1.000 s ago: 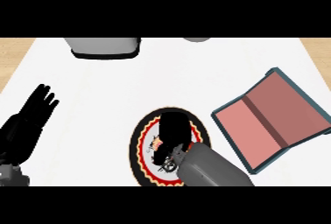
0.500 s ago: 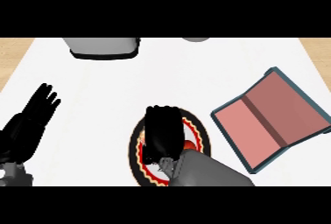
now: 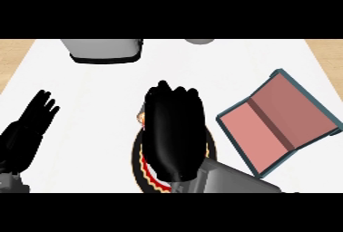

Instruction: Pick the cupcake from the plate and place it in the cardboard box

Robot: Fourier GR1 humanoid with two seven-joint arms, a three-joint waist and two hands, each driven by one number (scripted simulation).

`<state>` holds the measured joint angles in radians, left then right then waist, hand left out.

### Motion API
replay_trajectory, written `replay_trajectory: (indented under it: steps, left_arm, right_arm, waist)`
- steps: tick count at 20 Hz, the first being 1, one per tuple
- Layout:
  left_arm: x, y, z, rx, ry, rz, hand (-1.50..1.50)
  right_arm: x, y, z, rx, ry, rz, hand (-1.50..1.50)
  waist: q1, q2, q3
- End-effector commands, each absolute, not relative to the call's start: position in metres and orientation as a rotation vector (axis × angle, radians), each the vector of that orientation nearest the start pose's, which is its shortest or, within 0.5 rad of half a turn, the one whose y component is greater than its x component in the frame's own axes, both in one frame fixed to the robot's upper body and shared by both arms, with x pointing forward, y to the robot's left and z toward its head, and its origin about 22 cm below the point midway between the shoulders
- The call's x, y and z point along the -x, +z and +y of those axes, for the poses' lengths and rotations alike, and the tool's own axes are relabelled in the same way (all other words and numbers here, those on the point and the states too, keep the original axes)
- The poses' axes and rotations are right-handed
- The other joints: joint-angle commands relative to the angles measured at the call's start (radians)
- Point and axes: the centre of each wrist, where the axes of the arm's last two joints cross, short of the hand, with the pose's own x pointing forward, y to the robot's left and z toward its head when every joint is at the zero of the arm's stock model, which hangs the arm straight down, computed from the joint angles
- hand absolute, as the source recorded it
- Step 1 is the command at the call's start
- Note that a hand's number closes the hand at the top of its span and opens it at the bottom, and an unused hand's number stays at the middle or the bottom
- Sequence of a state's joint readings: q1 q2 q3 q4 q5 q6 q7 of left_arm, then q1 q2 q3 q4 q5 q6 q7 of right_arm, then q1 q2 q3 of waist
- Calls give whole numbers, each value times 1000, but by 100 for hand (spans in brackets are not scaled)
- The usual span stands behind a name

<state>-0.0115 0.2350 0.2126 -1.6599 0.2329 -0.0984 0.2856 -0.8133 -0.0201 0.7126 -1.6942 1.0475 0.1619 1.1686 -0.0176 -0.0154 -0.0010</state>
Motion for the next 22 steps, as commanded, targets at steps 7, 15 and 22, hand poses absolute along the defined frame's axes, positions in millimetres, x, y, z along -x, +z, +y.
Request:
replay_trajectory:
  steps: [7,15,22]
  left_arm:
    - [-242,41,316,-72,70,-1433,0]
    - [-235,35,319,-56,45,-1446,0]
    - [-259,58,322,-54,50,-1431,0]
  right_arm:
    - [-245,246,-33,1384,612,-1345,150]
    - [-261,228,-104,1406,676,-1248,150]
    - [-280,209,-145,1387,682,-1266,150]
  waist:
    - [-3,6,0]
    - [6,12,1]
    - [14,16,1]
